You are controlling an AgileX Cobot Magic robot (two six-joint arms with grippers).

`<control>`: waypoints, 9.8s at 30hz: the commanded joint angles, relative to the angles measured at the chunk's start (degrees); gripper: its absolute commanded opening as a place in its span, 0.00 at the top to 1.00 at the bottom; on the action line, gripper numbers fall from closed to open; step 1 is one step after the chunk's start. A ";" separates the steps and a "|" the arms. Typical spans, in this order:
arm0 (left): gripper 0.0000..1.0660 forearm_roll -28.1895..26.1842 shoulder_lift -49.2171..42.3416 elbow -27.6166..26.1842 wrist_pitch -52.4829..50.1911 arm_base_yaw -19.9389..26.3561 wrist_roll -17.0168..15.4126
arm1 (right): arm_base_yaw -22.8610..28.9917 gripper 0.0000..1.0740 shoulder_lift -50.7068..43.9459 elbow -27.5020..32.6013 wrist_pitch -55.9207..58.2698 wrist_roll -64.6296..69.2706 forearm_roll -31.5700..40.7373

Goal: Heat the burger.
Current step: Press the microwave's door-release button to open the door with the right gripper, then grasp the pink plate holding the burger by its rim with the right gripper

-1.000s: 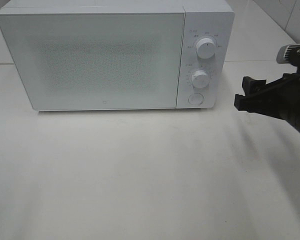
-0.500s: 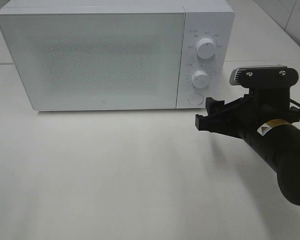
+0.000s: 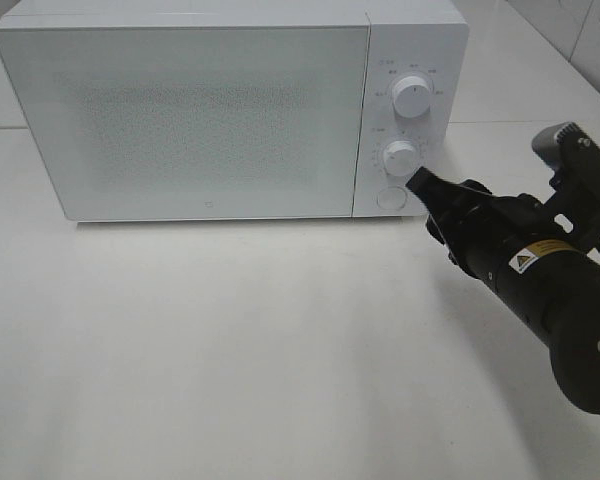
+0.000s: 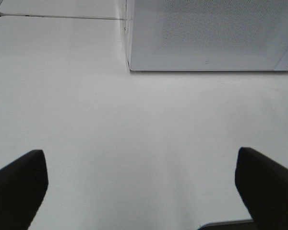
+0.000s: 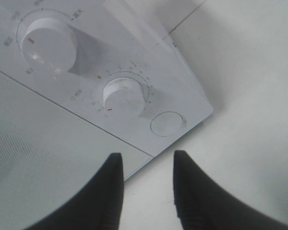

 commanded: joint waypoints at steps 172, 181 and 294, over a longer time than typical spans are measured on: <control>0.08 -0.40 -0.97 0.06 -0.74 0.11 0.00 | -7.39 1.00 -1.60 -31.74 84.28 -49.79 -18.74; 0.08 -0.40 -0.97 0.06 -0.74 0.11 0.00 | -7.39 0.97 -1.60 -38.62 100.50 -71.45 -31.68; 0.08 -0.40 -0.97 0.06 -0.74 0.11 0.00 | -3.15 0.19 35.98 -85.77 89.32 -94.71 -40.62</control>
